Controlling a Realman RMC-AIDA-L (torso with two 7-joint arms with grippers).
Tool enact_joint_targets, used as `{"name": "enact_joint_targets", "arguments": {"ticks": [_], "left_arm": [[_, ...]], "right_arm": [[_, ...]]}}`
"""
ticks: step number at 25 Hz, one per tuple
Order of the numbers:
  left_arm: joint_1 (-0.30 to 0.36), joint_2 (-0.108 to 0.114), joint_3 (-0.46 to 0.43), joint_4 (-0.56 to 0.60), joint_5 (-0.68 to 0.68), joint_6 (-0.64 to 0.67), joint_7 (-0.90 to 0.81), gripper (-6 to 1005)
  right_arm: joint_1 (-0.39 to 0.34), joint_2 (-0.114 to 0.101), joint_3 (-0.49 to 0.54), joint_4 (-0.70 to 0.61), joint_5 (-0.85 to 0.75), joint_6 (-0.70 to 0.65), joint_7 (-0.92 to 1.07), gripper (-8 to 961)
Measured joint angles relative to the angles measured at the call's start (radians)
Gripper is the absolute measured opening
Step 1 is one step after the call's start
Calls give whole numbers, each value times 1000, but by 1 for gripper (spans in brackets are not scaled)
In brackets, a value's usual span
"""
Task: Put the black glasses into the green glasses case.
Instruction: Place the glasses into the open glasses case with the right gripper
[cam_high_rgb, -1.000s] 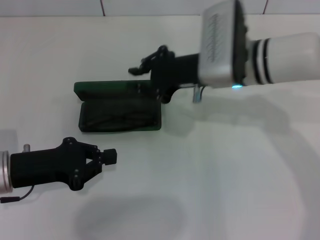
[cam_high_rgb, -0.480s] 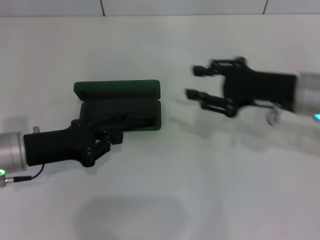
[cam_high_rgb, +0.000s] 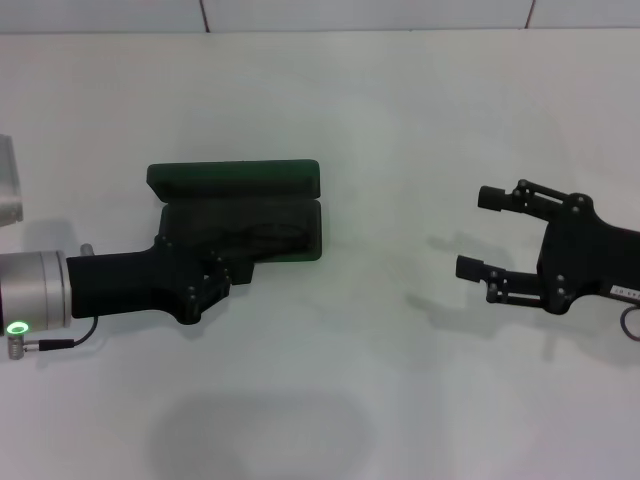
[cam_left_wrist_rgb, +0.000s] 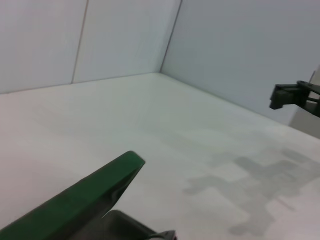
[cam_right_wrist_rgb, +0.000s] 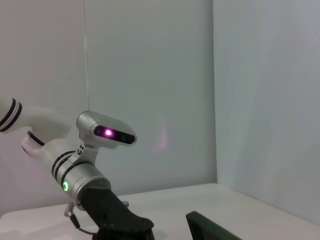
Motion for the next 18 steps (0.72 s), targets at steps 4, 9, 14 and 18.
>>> {"name": "enact_joint_targets", "arguments": {"ticks": [4, 9, 14, 18], "left_arm": [[1, 0, -1, 0, 1, -34, -6, 2], [-5, -1, -7, 0, -7, -97, -29, 2], [-11, -3, -17, 15, -8, -115, -46, 2], [-13, -10, -17, 37, -8, -124, -53, 3]], "right_arm": [[-2, 2, 1, 16, 0, -3, -4, 812], [-3, 3, 1, 17, 0, -7, -4, 813], [-4, 5, 0, 17, 0, -8, -4, 813], [-4, 6, -1, 17, 0, -9, -5, 813]]}}
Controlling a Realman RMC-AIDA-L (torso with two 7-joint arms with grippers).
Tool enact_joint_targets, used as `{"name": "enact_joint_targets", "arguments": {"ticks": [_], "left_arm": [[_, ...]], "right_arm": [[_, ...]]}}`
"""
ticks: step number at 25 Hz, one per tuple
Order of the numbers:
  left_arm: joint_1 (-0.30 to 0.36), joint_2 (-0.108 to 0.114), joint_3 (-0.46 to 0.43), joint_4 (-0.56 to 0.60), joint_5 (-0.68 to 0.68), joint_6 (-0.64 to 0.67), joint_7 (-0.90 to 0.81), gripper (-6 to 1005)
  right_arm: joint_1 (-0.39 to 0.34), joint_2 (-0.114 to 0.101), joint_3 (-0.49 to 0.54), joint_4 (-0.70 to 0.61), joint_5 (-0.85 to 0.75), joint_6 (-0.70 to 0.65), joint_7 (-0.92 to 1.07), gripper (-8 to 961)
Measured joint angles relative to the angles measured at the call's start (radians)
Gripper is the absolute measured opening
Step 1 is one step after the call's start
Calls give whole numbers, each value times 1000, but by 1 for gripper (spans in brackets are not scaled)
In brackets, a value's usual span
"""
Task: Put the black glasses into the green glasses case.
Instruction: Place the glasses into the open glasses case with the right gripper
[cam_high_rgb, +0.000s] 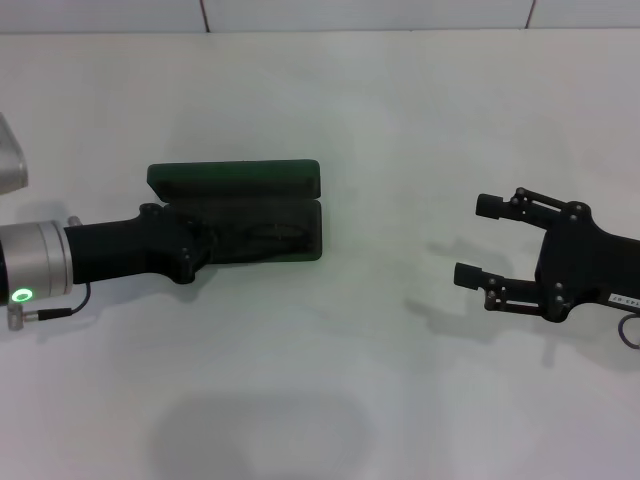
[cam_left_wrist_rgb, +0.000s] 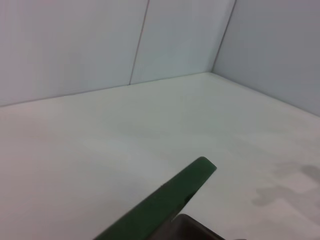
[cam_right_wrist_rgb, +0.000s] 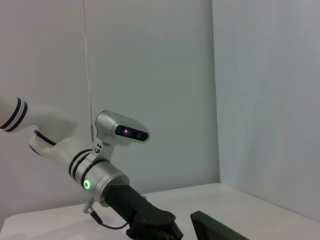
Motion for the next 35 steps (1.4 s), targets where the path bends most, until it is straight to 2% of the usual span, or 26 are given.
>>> {"name": "enact_joint_targets", "arguments": {"ticks": [13, 35], "left_arm": [[-5, 5, 9, 7, 31, 27, -5, 3], [-33, 2, 5, 14, 49, -48, -15, 5]], "right_arm": [[0, 1, 2, 3, 0, 0, -1, 813], [1, 1, 3, 25, 2, -18, -1, 813]]}}
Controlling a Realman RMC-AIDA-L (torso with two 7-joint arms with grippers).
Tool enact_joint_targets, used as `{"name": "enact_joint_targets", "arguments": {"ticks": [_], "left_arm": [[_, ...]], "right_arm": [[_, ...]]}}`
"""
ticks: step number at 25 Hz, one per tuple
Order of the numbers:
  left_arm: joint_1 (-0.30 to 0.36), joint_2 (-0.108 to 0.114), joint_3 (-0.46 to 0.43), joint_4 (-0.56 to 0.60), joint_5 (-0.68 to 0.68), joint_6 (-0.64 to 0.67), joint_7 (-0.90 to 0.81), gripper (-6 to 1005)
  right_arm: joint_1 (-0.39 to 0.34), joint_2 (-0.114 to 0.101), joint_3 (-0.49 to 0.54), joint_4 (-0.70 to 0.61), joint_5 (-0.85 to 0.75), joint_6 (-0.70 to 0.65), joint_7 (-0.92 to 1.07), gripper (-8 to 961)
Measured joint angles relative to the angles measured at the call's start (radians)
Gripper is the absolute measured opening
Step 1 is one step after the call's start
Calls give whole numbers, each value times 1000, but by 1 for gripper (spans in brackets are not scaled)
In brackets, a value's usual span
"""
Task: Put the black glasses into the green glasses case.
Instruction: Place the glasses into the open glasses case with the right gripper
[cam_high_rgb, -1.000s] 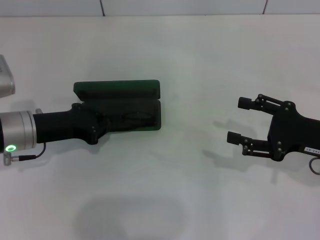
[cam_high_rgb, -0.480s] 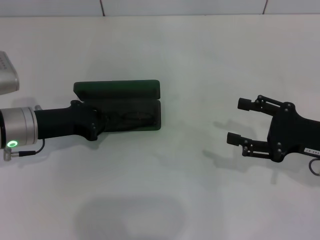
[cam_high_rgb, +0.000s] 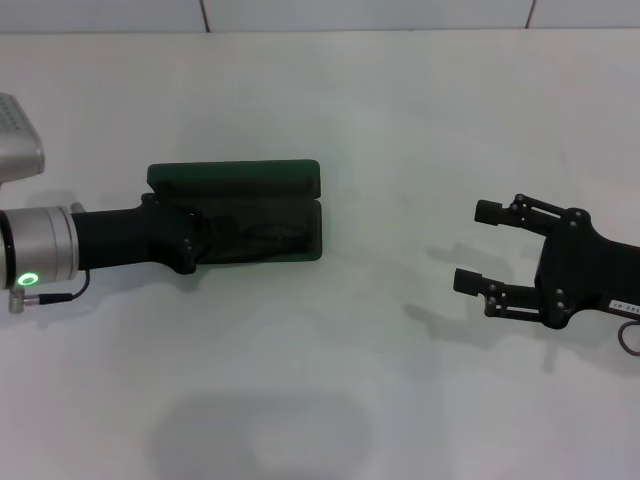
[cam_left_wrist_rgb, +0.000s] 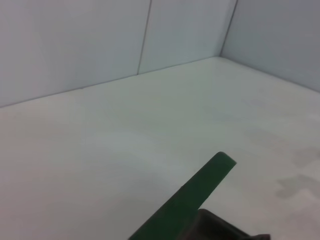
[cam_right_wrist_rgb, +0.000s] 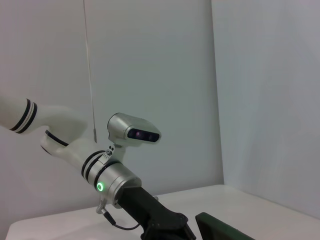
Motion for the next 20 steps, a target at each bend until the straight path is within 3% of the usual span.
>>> {"name": "enact_joint_targets", "arguments": {"ticks": [9, 20], "left_arm": [[11, 3, 5, 54, 56, 84, 4, 5], [11, -2, -1, 72, 104, 35, 0, 6]], "right_arm": [[-2, 0, 0, 0, 3, -1, 0, 813], [-3, 0, 0, 0, 4, -1, 0, 813]]}}
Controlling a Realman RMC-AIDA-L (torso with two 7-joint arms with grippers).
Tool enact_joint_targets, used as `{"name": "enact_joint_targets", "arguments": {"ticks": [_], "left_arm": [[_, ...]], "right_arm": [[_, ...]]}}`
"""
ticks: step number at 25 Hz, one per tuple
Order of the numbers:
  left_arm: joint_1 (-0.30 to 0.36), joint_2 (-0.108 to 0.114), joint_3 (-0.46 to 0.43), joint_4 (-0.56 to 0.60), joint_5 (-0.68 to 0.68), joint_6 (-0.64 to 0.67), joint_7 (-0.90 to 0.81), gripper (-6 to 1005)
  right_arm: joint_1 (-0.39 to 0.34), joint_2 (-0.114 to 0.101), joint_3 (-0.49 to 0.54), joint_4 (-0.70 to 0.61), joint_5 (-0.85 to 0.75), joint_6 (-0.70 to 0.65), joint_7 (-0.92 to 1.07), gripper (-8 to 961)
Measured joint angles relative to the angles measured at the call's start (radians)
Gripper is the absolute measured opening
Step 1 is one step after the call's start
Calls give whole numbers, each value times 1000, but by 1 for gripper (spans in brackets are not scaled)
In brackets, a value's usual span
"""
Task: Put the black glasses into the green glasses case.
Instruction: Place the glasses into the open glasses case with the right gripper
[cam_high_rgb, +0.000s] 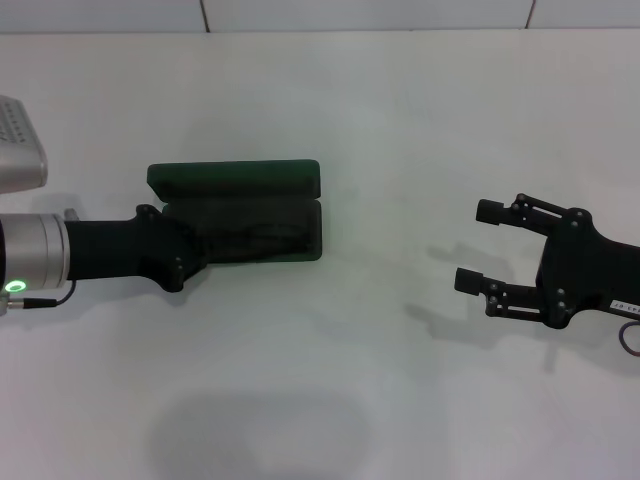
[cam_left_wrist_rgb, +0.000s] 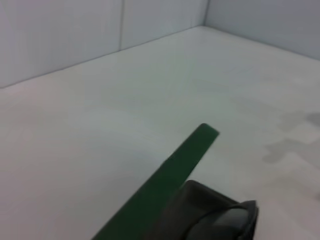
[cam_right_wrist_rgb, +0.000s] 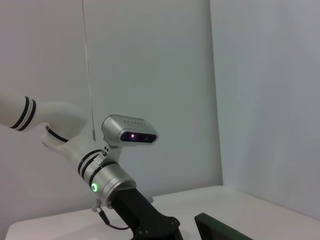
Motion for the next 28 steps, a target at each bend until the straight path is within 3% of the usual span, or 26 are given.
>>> {"name": "enact_joint_targets", "arguments": {"ticks": [14, 28], "left_arm": [[-9, -13, 0, 5, 1, -83, 0, 7], [-8, -19, -2, 58, -5, -65, -14, 8]], "right_arm": [[4, 0, 0, 2, 0, 0, 0, 812], [2, 0, 1, 3, 0, -7, 0, 812]]}}
